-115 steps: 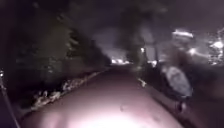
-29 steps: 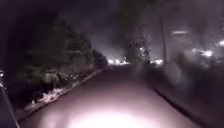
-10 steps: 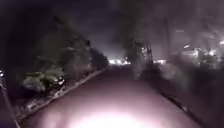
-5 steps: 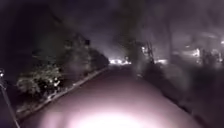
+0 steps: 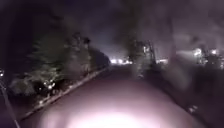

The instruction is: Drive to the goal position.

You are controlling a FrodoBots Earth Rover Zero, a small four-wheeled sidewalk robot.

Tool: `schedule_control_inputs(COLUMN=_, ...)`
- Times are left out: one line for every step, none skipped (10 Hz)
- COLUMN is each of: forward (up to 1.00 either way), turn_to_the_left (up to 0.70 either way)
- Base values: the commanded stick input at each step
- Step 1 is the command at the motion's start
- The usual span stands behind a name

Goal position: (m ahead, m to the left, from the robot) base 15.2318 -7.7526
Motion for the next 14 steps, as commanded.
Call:
schedule_control_inputs(forward=0.50, turn_to_the_left=0.00)
schedule_control_inputs(forward=0.50, turn_to_the_left=-0.17)
schedule_control_inputs(forward=0.50, turn_to_the_left=-0.28)
schedule_control_inputs(forward=0.50, turn_to_the_left=-0.05)
schedule_control_inputs(forward=0.50, turn_to_the_left=0.04)
schedule_control_inputs(forward=0.50, turn_to_the_left=0.06)
schedule_control_inputs(forward=0.50, turn_to_the_left=0.01)
schedule_control_inputs(forward=0.50, turn_to_the_left=0.00)
schedule_control_inputs(forward=0.50, turn_to_the_left=0.00)
schedule_control_inputs(forward=0.50, turn_to_the_left=0.00)
schedule_control_inputs(forward=0.50, turn_to_the_left=0.00)
schedule_control_inputs(forward=0.50, turn_to_the_left=0.00)
schedule_control_inputs(forward=0.50, turn_to_the_left=0.00)
schedule_control_inputs(forward=0.50, turn_to_the_left=0.00)
